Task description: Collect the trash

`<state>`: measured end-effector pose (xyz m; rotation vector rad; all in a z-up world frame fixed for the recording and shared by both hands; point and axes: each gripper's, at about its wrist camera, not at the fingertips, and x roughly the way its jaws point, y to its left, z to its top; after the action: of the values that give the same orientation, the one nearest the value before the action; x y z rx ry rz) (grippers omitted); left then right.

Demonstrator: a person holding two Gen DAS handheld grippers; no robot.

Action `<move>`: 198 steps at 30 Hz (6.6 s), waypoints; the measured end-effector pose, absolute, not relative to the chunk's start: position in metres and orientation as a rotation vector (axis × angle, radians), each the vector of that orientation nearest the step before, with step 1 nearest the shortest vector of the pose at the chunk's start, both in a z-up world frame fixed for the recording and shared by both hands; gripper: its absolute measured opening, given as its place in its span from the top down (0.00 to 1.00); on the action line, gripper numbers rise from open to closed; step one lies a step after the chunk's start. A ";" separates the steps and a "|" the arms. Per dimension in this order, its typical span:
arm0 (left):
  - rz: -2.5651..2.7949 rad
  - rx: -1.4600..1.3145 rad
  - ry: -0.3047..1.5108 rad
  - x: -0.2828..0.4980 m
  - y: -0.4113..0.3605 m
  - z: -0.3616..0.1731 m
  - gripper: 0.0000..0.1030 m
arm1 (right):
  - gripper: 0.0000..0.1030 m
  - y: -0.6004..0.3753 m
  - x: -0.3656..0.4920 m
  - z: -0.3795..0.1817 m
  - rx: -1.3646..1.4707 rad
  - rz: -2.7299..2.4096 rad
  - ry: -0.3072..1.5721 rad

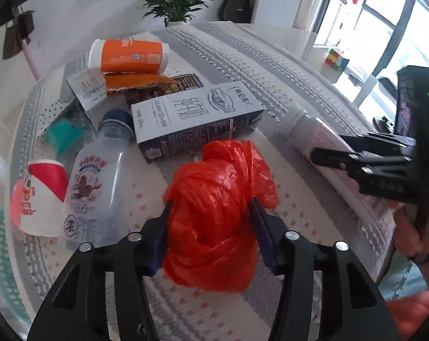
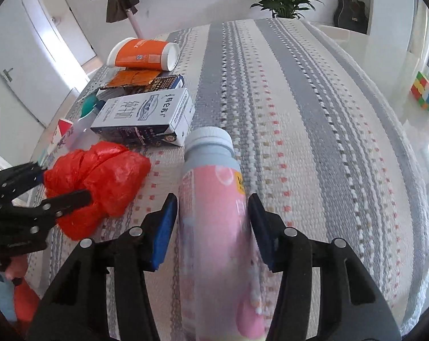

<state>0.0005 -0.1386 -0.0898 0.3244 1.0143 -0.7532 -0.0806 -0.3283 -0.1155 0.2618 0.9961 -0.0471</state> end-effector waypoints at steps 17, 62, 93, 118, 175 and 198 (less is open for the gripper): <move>-0.732 0.272 0.994 0.003 -0.133 -0.087 0.65 | 0.57 -0.311 -0.079 -0.114 0.200 -0.108 1.118; 0.043 -0.360 0.916 0.092 0.281 -0.107 0.41 | 0.46 0.083 0.174 -0.079 0.082 0.538 1.024; -0.337 -0.174 0.951 0.106 0.024 -0.072 0.46 | 0.51 -0.276 0.032 -0.051 0.087 0.026 0.766; -0.494 -0.159 1.030 0.104 -0.003 -0.110 0.28 | 0.34 -0.233 -0.001 -0.114 0.041 0.161 0.973; 0.035 -0.433 0.784 0.084 0.291 -0.055 0.30 | 0.49 0.113 0.096 -0.030 -0.126 0.537 0.868; -0.102 -0.418 0.760 0.068 0.255 -0.041 0.25 | 0.38 0.053 0.086 -0.021 -0.053 0.455 0.871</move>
<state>0.0676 0.2548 -0.0415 -0.4179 0.7596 -0.1024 0.0856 0.0528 -0.0210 -0.0535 0.8708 0.4550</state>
